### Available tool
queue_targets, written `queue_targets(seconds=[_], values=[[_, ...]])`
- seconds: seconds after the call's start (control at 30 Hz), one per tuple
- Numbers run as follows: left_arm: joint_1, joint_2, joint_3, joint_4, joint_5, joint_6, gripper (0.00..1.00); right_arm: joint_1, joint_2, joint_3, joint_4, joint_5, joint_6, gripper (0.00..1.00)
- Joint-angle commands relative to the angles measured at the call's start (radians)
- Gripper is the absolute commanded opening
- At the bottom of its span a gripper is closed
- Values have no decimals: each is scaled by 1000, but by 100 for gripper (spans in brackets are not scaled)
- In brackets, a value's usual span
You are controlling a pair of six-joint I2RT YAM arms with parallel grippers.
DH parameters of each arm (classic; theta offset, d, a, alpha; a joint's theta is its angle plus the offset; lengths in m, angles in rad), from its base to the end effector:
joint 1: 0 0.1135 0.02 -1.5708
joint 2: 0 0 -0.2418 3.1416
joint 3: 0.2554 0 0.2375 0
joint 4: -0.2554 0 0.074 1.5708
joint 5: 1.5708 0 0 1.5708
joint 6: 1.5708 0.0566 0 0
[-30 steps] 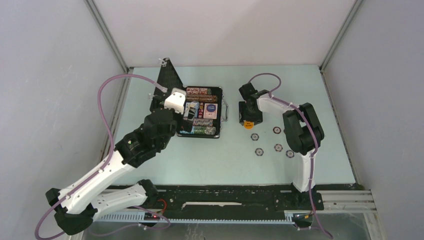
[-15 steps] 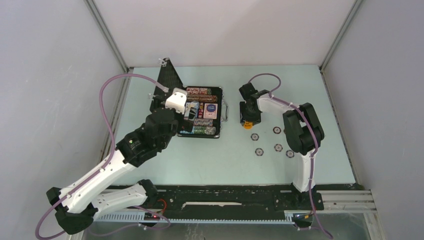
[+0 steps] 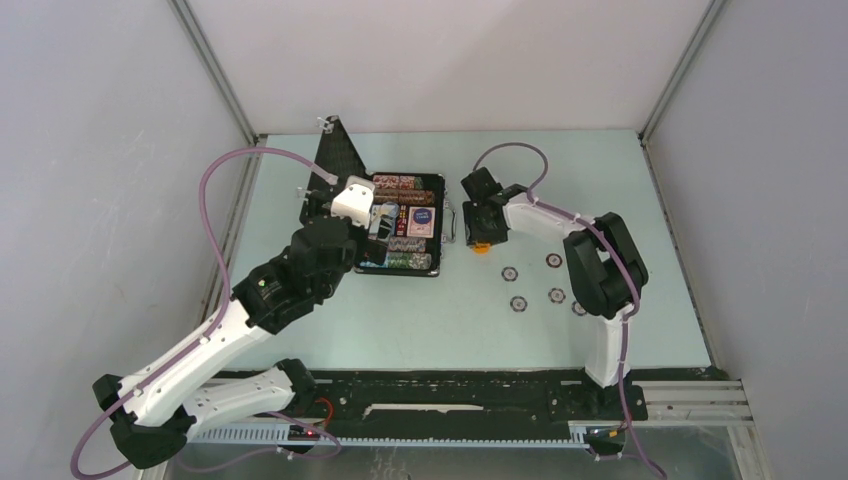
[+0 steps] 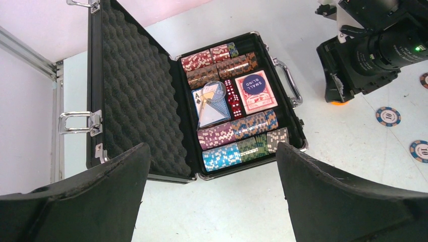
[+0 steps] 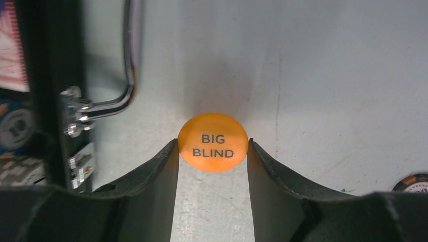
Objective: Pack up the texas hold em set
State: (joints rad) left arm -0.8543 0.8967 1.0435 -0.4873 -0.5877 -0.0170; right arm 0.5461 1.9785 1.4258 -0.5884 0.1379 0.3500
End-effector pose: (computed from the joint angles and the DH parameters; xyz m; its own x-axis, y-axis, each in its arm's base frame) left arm 0.1562 -0.1315 0.3549 -0.2241 0.2358 -0.9456 0.2806 0.9448 0.1691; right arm 0.3434 0.1996 0.1477 -0.8894 -0.1431 -0.4342 -0.1709 0.9850 0.0255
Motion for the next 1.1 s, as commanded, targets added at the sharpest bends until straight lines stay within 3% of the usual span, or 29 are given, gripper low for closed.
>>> queue_targets(seconds=[0.0, 0.37, 0.7, 1.07], values=[[2, -13, -18, 27, 19, 14, 100, 47, -73, 59, 64, 23, -50, 56], [3, -12, -18, 27, 16, 14, 100, 143, 128, 418, -27, -124, -72, 56], [3, -10, -18, 27, 17, 15, 100, 147, 302, 653, -105, -291, -74, 56], [3, -5, -19, 27, 20, 14, 100, 129, 407, 760, -116, -346, -54, 57]])
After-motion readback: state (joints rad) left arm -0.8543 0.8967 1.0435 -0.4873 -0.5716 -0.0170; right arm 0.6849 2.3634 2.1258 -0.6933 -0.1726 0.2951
